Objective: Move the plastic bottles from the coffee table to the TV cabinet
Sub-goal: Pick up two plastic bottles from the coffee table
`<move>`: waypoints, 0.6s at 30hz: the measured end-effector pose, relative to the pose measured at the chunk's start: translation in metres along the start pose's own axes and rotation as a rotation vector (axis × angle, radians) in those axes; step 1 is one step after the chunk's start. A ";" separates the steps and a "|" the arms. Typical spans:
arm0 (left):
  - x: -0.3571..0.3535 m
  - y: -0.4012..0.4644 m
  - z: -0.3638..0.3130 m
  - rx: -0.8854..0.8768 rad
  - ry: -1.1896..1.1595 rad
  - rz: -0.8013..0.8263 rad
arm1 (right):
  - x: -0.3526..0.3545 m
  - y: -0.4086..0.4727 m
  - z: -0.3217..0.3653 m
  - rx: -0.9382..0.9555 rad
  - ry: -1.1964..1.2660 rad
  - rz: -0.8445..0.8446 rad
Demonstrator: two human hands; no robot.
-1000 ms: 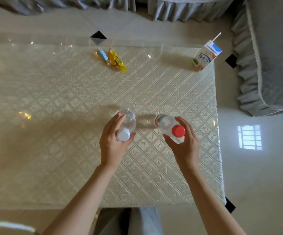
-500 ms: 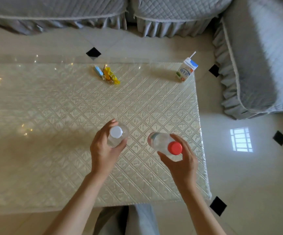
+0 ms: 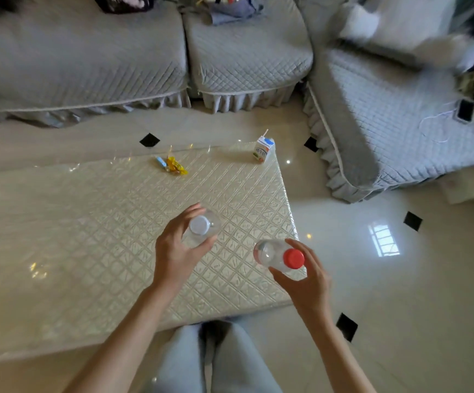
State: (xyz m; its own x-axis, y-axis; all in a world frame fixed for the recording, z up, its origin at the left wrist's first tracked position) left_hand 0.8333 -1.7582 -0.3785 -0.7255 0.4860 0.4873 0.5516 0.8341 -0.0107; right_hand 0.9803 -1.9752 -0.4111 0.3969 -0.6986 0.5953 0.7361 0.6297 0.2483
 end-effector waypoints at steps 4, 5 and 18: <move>0.005 -0.016 -0.026 -0.057 -0.013 0.128 | 0.029 -0.020 0.021 -0.028 -0.053 -0.062; 0.006 -0.019 -0.030 -0.077 -0.014 0.155 | 0.034 -0.026 0.025 -0.036 -0.059 -0.080; 0.019 -0.028 -0.047 -0.408 -0.023 0.614 | 0.039 -0.161 0.108 -0.342 -0.301 -0.483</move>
State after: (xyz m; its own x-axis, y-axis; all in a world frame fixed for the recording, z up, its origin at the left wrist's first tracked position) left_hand 0.8232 -1.7848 -0.3275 -0.2424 0.8433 0.4796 0.9672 0.2487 0.0515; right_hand 0.8183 -2.0671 -0.3457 -0.1552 -0.7185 0.6780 0.9450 0.0920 0.3138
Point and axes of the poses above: each hand's wrist, its own y-axis towards the middle knuckle, its own x-axis out of the back of the hand, z = x × y, the point moved 5 cm from there along y, towards the middle knuckle, and after that the axes turned 10 degrees about x, right-handed, at the moved point
